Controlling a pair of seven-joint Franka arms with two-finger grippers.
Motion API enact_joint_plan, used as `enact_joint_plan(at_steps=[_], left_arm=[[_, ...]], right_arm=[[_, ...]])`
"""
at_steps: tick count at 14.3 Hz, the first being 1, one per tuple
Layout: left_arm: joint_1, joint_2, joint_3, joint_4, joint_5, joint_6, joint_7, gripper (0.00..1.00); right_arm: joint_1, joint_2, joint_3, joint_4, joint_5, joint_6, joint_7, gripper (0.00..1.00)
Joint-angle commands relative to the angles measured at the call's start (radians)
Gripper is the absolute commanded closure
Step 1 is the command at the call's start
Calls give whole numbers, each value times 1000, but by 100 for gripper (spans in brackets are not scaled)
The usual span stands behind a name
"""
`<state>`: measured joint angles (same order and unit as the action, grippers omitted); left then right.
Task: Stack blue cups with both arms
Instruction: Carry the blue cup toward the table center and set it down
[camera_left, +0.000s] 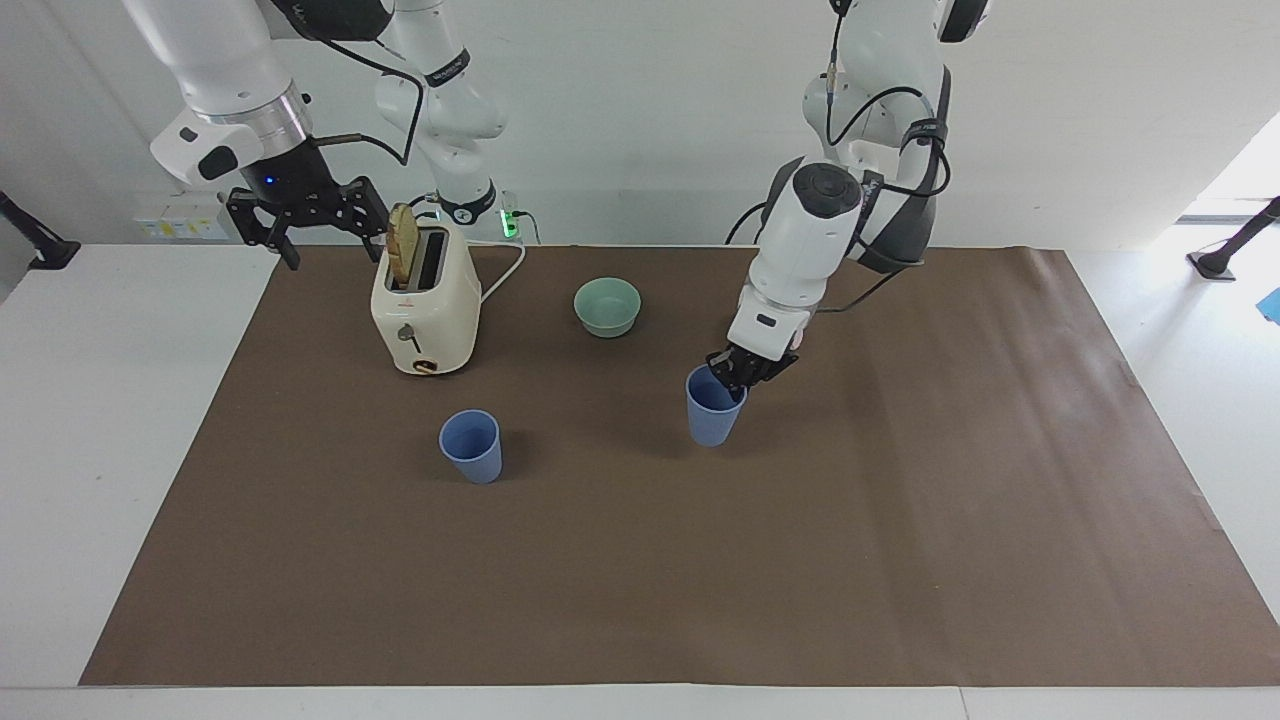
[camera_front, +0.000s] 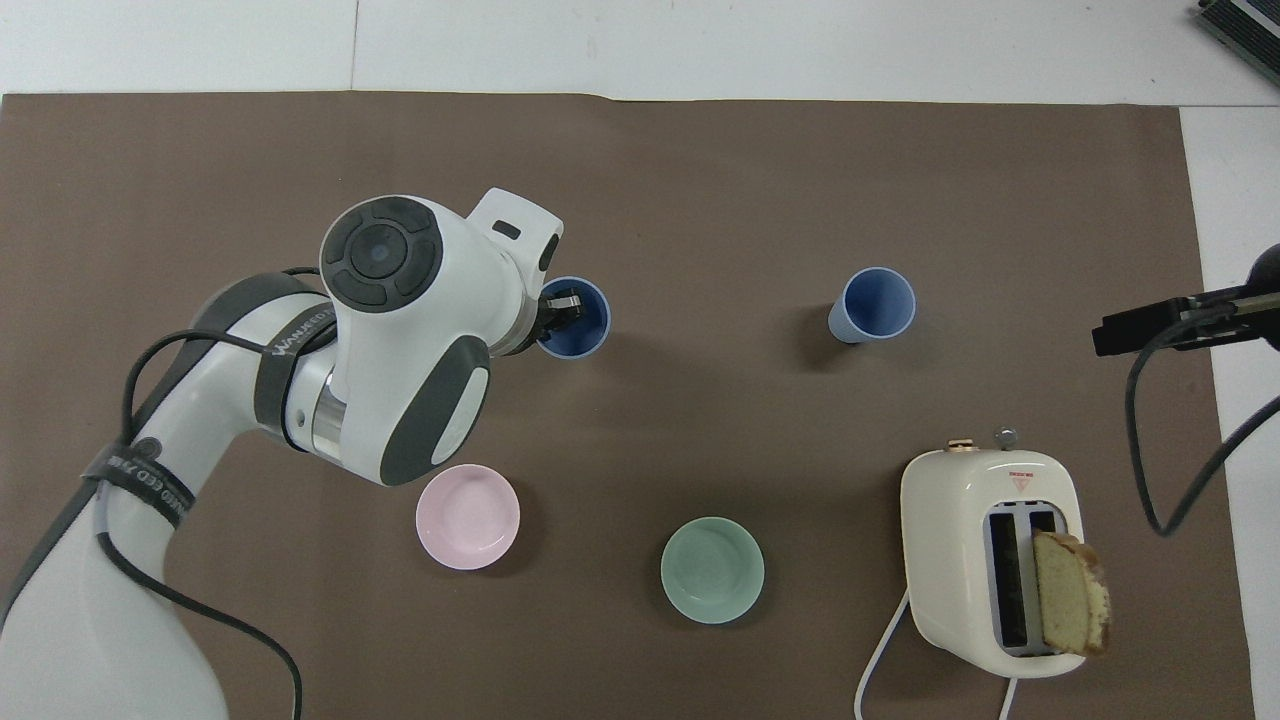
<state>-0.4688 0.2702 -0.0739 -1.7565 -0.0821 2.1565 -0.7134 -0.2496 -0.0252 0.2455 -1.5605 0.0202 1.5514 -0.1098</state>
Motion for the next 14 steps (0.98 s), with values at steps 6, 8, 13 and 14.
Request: enact_joint_plan(at_steps=[6,8,13,14], left_arm=[[-70,29,22,-67,18,100,-14,100],[-71,30,22,-66,19,101,-14,100],[-73,34,20,-73,31,118,-18,97],[-79,35,20,-77,31,129,-23,89]], right_arm=[[-5,-18,-2,-18,20,7,-22,0],[-5,-16,-2,-18,20,7,-22,0],[-5,-18,-2,-18,20,7,-22,0],[-5,-18,-2,-18,20,7,-22,0]])
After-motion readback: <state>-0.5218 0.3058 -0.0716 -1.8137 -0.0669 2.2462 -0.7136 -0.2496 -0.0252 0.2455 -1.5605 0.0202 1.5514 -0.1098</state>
